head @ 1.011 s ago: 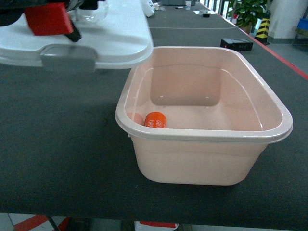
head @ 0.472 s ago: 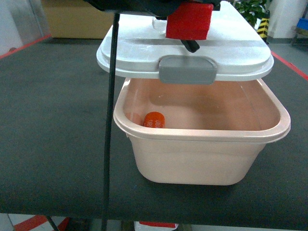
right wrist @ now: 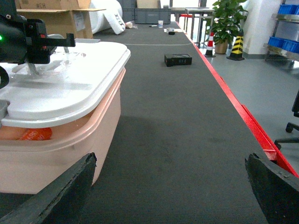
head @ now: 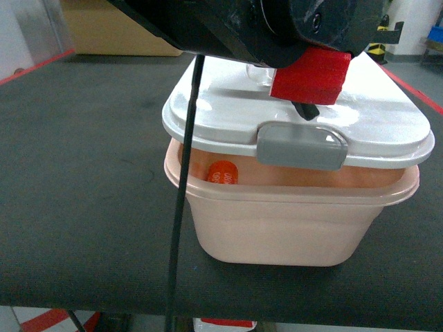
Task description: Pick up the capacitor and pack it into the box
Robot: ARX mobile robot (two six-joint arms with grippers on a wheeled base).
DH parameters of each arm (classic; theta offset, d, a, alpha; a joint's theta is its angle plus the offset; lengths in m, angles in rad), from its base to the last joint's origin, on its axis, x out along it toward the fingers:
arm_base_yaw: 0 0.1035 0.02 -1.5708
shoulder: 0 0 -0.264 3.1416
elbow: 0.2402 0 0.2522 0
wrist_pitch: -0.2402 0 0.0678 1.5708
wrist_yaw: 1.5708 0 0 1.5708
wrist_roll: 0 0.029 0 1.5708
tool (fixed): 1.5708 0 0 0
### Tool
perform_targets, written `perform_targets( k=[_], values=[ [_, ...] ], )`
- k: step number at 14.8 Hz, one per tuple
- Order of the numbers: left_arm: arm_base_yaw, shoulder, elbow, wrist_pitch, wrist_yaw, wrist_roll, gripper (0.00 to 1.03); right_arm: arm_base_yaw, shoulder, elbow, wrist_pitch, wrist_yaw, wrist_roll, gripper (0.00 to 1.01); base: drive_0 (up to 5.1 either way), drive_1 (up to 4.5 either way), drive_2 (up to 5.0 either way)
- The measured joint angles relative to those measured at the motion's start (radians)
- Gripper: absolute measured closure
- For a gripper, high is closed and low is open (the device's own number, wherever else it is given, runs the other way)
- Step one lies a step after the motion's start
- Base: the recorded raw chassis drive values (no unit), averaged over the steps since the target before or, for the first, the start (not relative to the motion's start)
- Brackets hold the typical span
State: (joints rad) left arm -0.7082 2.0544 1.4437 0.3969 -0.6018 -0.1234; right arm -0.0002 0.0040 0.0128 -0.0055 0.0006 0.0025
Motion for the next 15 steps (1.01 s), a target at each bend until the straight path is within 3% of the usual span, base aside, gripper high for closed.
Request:
perform_targets(
  k=[6,13,15],
  values=[
    [0.000,0.000,-0.035,-0.009,0.007,-0.013,1.01,0.000,0.000,0.000,0.000,0.000,0.000,0.03,0.0,0.00,0.0],
    [-0.005,0.003,-0.055,-0.026,0.013,-0.054,1.01,0.000,0.000,0.000,0.000,0.000,0.000,0.03,0.0,0.00,0.0],
    [-0.005,0.003,-0.060,0.002,0.020,-0.058,0.80,0.000,0.000,0.000,0.000,0.000,0.000,0.03,0.0,0.00,0.0]
  ],
)
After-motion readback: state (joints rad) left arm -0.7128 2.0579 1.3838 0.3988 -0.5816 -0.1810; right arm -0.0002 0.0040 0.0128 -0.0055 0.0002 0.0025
